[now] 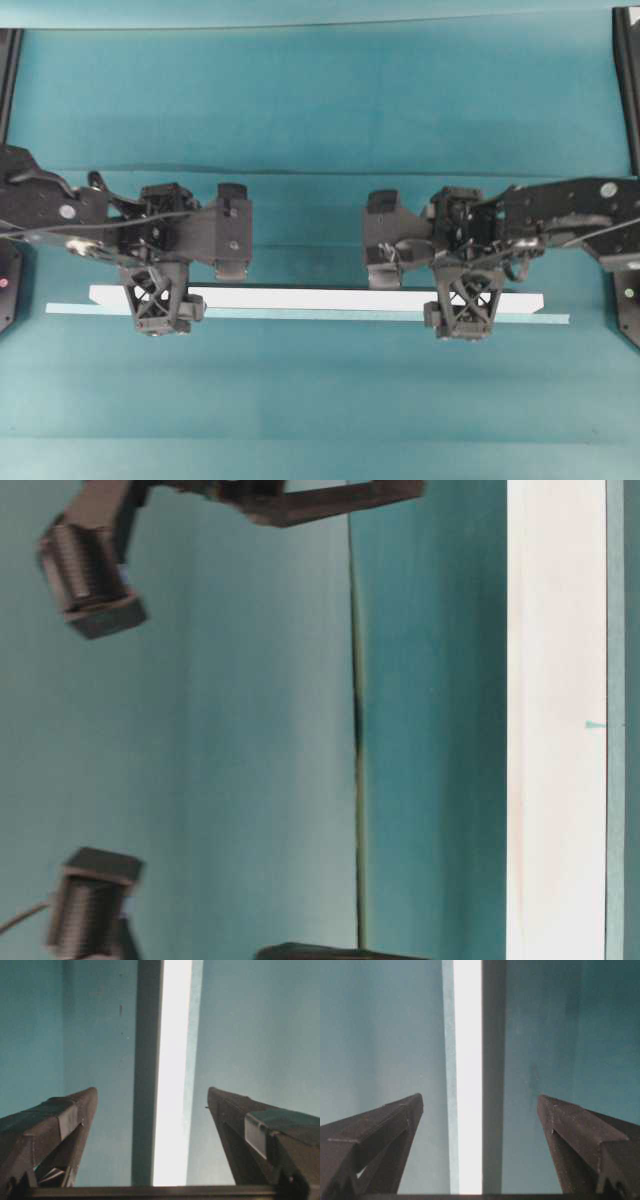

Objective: Lift a wooden board with both hands.
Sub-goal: 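Lower both open grippers around the white board's edges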

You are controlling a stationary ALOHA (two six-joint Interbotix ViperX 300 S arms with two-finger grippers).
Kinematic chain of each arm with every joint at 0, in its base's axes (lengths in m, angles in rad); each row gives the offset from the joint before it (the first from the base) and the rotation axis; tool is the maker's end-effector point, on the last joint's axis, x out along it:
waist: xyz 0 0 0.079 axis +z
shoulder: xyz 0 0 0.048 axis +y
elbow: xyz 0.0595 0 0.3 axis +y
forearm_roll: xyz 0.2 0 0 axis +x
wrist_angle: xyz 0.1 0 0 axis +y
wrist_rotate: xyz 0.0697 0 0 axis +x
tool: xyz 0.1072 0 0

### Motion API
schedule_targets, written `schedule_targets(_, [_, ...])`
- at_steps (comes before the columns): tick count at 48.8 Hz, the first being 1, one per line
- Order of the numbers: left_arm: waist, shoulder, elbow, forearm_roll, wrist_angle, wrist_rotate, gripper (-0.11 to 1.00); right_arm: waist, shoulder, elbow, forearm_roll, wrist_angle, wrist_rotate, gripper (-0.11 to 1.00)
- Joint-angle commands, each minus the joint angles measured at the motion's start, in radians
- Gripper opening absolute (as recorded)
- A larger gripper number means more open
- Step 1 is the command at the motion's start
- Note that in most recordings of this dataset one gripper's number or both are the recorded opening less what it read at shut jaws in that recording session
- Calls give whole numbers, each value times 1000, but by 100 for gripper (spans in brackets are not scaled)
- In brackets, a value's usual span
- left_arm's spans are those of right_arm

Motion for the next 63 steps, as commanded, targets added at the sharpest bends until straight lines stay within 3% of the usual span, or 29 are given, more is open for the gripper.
schedule_targets(1, [0,18,5,3,-49,3,98,8,34,12,2,-29,9,95])
schedule_targets(28, [-8,81,58,3,-169,-11,98,8,150,48,-3,-189,5,95])
schedule_targets(43, [-25,106,81,0,-232,-58,98,-6,160,51,-21,-198,0,95])
schedule_targets(63, [-26,106,84,0,-233,-57,98,-9,163,75,-23,-224,2,95])
